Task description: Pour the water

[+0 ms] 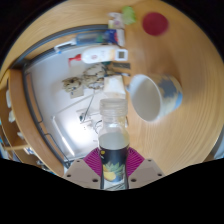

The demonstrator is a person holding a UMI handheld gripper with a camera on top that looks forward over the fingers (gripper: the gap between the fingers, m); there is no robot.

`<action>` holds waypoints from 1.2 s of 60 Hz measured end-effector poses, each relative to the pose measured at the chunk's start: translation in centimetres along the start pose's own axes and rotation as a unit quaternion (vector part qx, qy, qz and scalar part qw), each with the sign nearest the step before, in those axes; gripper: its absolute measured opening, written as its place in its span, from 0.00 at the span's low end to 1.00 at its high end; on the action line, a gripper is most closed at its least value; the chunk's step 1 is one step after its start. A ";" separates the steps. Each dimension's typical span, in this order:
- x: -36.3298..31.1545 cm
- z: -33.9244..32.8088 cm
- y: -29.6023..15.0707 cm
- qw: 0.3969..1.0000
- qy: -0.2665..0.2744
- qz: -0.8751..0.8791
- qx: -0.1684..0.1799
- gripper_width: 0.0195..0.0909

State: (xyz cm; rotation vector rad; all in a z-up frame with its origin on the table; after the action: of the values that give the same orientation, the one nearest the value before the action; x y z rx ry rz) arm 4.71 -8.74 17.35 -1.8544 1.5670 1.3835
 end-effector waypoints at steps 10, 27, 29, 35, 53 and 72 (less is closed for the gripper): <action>-3.2 -4.0 -3.1 0.954 0.040 -0.274 0.112 0.10; -6.7 -11.8 -14.1 0.647 0.177 -0.646 0.365 0.16; -6.5 -11.8 -15.2 0.618 0.190 -0.663 0.378 0.16; -5.0 -10.7 -18.2 0.584 0.220 -0.679 0.385 0.18; 0.7 -7.5 -23.8 0.597 0.246 -0.654 0.394 0.18; 4.5 -6.3 -25.7 0.620 0.217 -0.629 0.416 0.23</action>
State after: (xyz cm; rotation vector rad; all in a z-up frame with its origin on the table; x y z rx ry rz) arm 29.99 -7.59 8.53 -1.8495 0.4028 -0.4191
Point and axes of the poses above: the point between the fingertips, and its own axes, seen from behind it with the camera up: x to the right, y down, z forward, the way the camera looks, the point moved 9 cm from there along -z, backward, against the way the camera looks, and after that the axes turned 12 degrees about y, right-handed, at the moved point
